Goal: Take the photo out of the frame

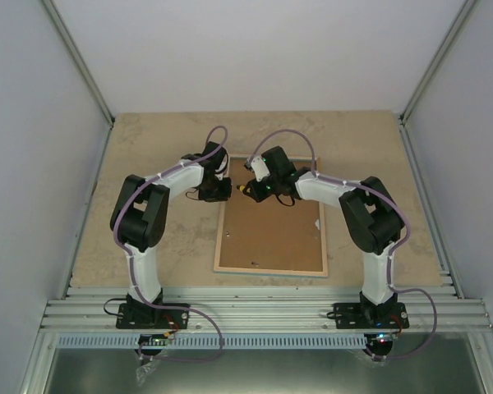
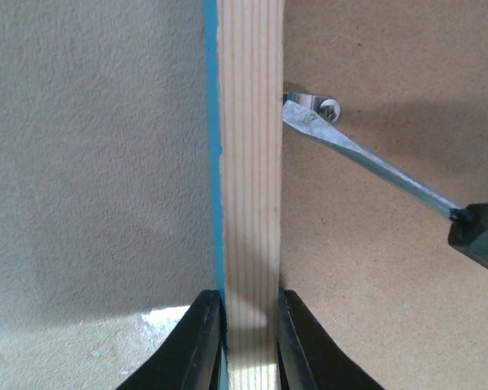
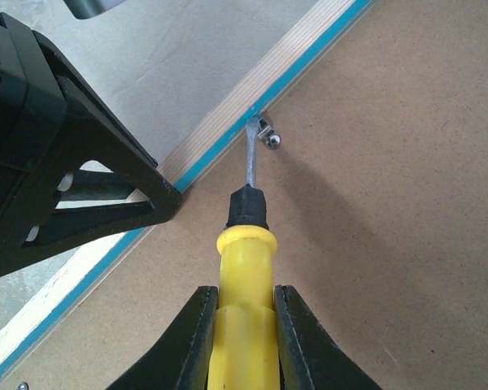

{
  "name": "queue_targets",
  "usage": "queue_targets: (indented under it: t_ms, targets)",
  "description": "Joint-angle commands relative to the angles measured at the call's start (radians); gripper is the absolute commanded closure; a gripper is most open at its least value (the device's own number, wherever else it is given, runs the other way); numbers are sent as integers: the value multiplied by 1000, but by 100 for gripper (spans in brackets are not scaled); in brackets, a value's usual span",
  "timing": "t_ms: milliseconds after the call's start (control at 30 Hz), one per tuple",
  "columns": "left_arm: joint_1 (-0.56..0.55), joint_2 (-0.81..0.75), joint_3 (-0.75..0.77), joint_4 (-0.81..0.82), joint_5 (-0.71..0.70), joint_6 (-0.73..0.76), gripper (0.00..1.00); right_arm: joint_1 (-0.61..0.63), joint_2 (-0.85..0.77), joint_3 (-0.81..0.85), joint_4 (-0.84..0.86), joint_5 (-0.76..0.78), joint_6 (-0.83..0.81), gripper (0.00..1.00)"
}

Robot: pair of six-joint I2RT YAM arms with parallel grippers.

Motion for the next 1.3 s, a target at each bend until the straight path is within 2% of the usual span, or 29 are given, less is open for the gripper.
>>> queue_targets:
  t_ms: [0,400,1267]
  targets:
    - [-11,-29,-11,6,24,-3,85,1,19,8,-61,34,14,100]
    - [-11,-42,-30,12,25,-5,86,-1,-42,-12,30,85,50,99]
    - [-11,-44,-35,30,29,-7,86,2,93,116,-164,-46,-31,100]
